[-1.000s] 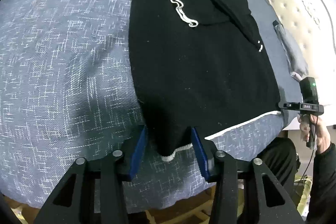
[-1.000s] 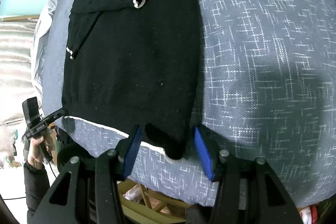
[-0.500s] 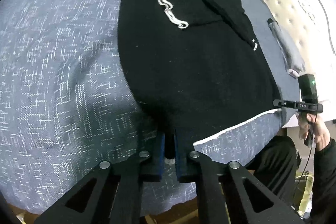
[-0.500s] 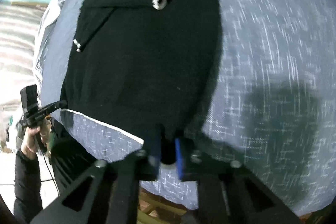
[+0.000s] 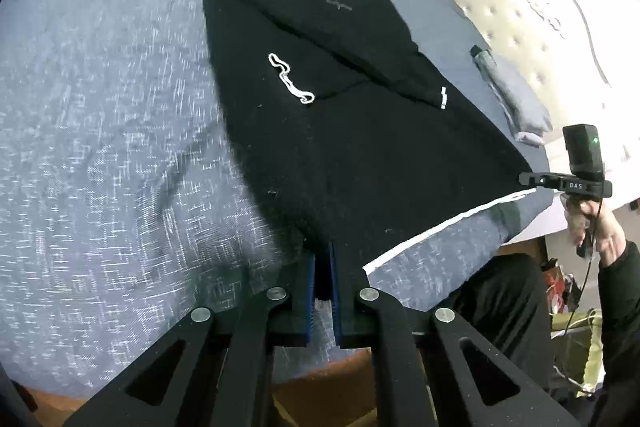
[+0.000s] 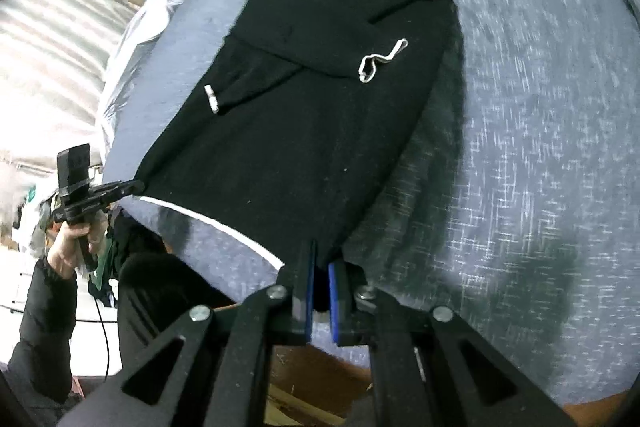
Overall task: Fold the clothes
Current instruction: 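Lift the held hem with both grippers and fold it toward the collar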
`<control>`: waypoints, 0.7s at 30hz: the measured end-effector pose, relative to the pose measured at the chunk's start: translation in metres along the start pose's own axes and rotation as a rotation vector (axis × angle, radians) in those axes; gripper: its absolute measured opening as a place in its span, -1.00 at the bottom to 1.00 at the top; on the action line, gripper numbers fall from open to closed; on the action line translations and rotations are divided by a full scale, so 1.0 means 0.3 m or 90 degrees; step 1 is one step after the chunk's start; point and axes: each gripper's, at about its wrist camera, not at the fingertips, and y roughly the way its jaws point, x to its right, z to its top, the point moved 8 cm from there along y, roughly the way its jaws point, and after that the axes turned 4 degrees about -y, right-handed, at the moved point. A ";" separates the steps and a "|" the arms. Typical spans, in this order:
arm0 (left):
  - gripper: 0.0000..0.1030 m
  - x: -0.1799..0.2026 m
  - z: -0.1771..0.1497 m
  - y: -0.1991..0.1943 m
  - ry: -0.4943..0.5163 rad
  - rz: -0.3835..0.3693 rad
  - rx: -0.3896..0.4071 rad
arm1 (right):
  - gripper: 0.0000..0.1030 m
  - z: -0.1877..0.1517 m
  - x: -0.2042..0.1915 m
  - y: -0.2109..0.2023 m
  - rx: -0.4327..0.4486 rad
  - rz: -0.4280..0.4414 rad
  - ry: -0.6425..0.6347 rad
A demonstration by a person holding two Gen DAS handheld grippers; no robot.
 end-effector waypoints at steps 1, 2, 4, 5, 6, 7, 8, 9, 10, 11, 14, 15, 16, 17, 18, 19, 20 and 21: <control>-0.89 0.017 -0.004 -0.003 0.002 -0.001 0.004 | -0.91 -0.002 -0.014 -0.013 0.004 0.003 -0.004; -0.89 0.029 -0.009 -0.013 0.003 -0.003 0.008 | -0.91 -0.005 -0.027 -0.026 0.008 0.006 -0.009; -0.89 0.040 -0.014 -0.039 0.006 -0.008 0.015 | -0.91 -0.009 -0.050 -0.049 0.012 0.011 -0.019; -0.89 0.051 -0.013 -0.050 0.011 -0.008 0.017 | -0.91 -0.011 -0.060 -0.061 0.014 0.013 -0.023; -0.89 0.066 -0.014 -0.061 0.016 -0.007 0.018 | -0.91 -0.014 -0.070 -0.072 0.016 0.014 -0.027; -0.89 0.075 -0.020 -0.072 0.020 -0.008 0.019 | -0.91 -0.016 -0.079 -0.084 0.018 0.016 -0.031; -0.89 0.081 -0.028 -0.086 0.024 -0.009 0.021 | -0.91 -0.019 -0.088 -0.094 0.019 0.017 -0.035; -0.89 0.085 -0.035 -0.101 0.027 -0.010 0.022 | -0.91 -0.024 -0.094 -0.104 0.020 0.018 -0.039; -0.89 0.091 -0.042 -0.116 0.029 -0.011 0.025 | -0.91 -0.030 -0.101 -0.113 0.022 0.019 -0.042; -0.89 0.097 -0.048 -0.130 0.032 -0.011 0.027 | -0.91 -0.036 -0.109 -0.123 0.023 0.021 -0.046; -0.89 0.122 -0.068 -0.184 0.040 -0.017 0.038 | -0.91 -0.049 -0.137 -0.159 0.029 0.026 -0.058; -0.89 0.131 -0.074 -0.199 0.042 -0.018 0.043 | -0.91 -0.054 -0.146 -0.173 0.031 0.028 -0.062; -0.89 0.140 -0.083 -0.212 0.046 -0.020 0.046 | -0.91 -0.059 -0.158 -0.189 0.033 0.030 -0.067; -0.89 0.150 -0.092 -0.225 0.051 -0.022 0.048 | -0.91 -0.066 -0.168 -0.202 0.035 0.032 -0.072; -0.89 0.160 -0.101 -0.238 0.055 -0.024 0.050 | -0.91 -0.075 -0.178 -0.213 0.035 0.033 -0.078; -0.89 0.168 -0.109 -0.248 0.059 -0.026 0.052 | -0.91 -0.083 -0.188 -0.223 0.035 0.035 -0.083; -0.89 0.176 -0.116 -0.258 0.062 -0.028 0.053 | -0.91 -0.090 -0.196 -0.232 0.036 0.036 -0.088; -0.89 0.183 -0.123 -0.267 0.065 -0.029 0.055 | -0.91 -0.097 -0.201 -0.238 0.036 0.037 -0.091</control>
